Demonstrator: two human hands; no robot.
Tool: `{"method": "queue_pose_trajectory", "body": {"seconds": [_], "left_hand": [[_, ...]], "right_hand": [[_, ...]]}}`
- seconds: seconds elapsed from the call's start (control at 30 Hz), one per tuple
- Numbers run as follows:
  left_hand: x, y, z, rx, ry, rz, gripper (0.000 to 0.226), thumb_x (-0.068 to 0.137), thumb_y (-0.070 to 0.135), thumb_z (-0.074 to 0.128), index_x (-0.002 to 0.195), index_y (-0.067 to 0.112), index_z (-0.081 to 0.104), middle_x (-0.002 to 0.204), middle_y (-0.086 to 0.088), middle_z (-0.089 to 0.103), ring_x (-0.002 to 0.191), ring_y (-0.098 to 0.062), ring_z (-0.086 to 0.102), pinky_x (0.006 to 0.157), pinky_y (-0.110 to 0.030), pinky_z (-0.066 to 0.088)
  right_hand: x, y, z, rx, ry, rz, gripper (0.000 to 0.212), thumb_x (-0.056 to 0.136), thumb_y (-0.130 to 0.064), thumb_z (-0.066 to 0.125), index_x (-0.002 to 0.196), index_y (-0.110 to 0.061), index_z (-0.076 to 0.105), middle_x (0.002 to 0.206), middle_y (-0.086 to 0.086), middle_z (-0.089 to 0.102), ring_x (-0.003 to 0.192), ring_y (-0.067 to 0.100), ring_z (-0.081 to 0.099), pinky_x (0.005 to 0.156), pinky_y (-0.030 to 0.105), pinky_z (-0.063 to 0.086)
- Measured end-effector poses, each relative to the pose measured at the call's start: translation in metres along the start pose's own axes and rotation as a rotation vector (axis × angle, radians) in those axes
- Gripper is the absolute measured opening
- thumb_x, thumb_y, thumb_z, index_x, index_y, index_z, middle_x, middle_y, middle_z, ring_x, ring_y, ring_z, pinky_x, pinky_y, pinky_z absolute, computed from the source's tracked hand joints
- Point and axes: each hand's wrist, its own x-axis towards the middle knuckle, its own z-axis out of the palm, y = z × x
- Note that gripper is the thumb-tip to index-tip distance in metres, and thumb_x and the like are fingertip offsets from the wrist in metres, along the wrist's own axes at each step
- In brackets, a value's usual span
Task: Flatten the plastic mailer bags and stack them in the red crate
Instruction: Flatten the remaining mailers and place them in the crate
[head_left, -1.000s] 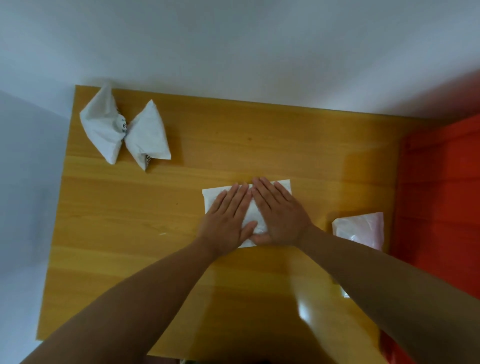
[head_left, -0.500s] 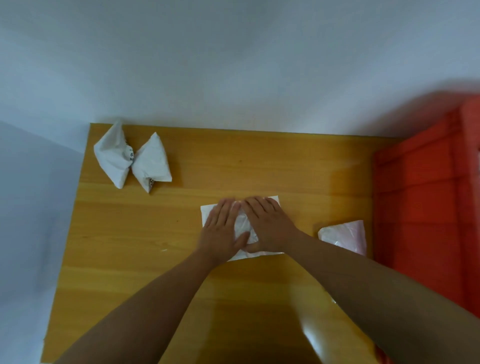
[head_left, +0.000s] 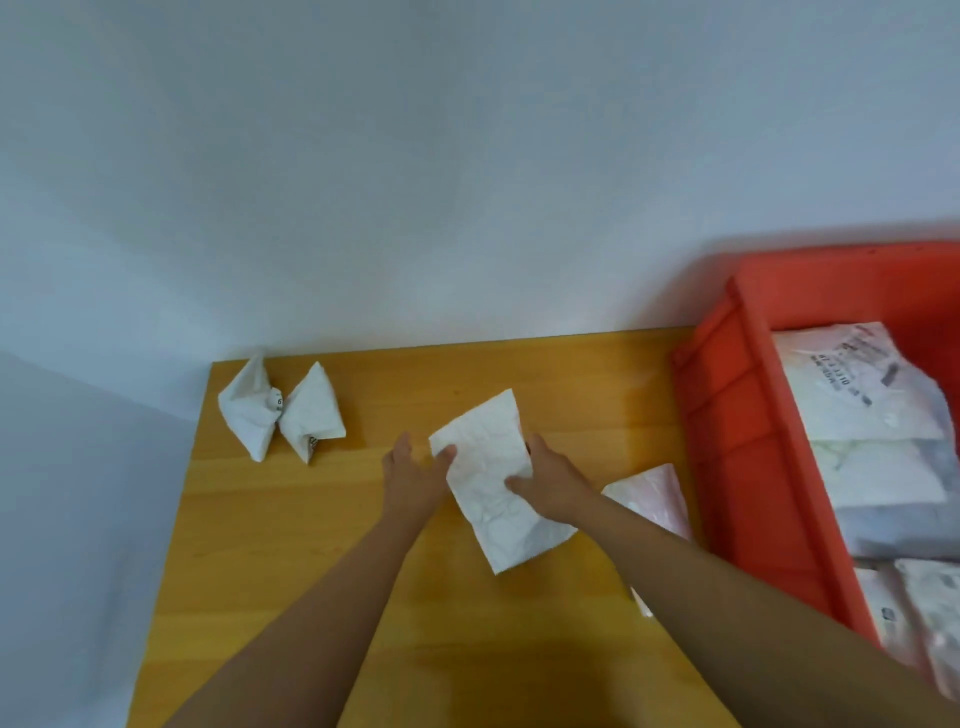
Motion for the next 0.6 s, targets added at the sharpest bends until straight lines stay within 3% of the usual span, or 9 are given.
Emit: {"method": "queue_pose_trajectory", "body": {"seconds": [0.1,0.2,0.3,0.43,0.5,0.6], "left_hand": [[-0.018,0.053,0.001,-0.195,-0.071,0.046,0.065,0.095,0.048,0.058,0.148,0.018,0.036,0.137,-0.002,0.05,0.117,-0.021,0.055,0.086,-0.031,0.048],[-0.047,0.11,0.005,-0.256,-0.311,0.16,0.037,0.097,0.039,0.058,0.129,0.021,0.054,0.119,0.005,0.065,0.099,-0.009,0.065,0.067,-0.019,0.049],[-0.069,0.157,0.012,-0.247,-0.411,0.25,0.038,0.092,0.029,0.068,0.127,0.02,0.056,0.119,0.001,0.069,0.101,-0.015,0.068,0.079,-0.029,0.056],[-0.096,0.207,0.03,-0.259,-0.446,0.346,0.038,0.085,0.029,0.076,0.118,0.018,0.062,0.11,0.0,0.073,0.099,-0.02,0.071,0.091,-0.043,0.057],[-0.109,0.227,0.045,-0.236,-0.473,0.403,0.043,0.081,0.037,0.077,0.117,0.019,0.064,0.11,0.001,0.074,0.099,-0.02,0.071,0.092,-0.044,0.056],[-0.126,0.248,0.073,-0.239,-0.524,0.434,0.032,0.094,0.037,0.064,0.119,0.018,0.063,0.109,-0.001,0.073,0.097,-0.02,0.07,0.084,-0.036,0.055]], "right_hand": [[-0.026,-0.021,-0.041,0.165,0.171,-0.05,0.051,0.094,-0.025,0.063,0.139,-0.017,0.04,0.125,-0.003,0.056,0.116,0.018,0.054,0.087,0.029,0.043],[-0.054,-0.038,-0.087,0.325,0.324,-0.128,0.028,0.092,-0.016,0.064,0.118,-0.025,0.057,0.102,-0.012,0.063,0.103,0.015,0.062,0.079,0.026,0.048],[-0.084,-0.044,-0.131,0.552,0.419,-0.151,0.014,0.09,-0.012,0.068,0.1,-0.022,0.065,0.091,-0.007,0.071,0.09,0.014,0.07,0.077,0.029,0.056],[-0.126,-0.033,-0.181,0.777,0.465,-0.178,0.005,0.092,-0.017,0.068,0.096,-0.017,0.071,0.088,0.0,0.076,0.081,0.016,0.072,0.071,0.03,0.055],[-0.142,-0.02,-0.2,0.846,0.529,-0.192,0.006,0.092,-0.015,0.066,0.091,-0.015,0.072,0.085,0.003,0.075,0.076,0.018,0.069,0.071,0.033,0.054],[-0.158,0.009,-0.227,0.999,0.682,-0.178,0.007,0.091,-0.012,0.064,0.092,-0.013,0.071,0.092,0.01,0.075,0.081,0.023,0.069,0.077,0.037,0.054]]}}
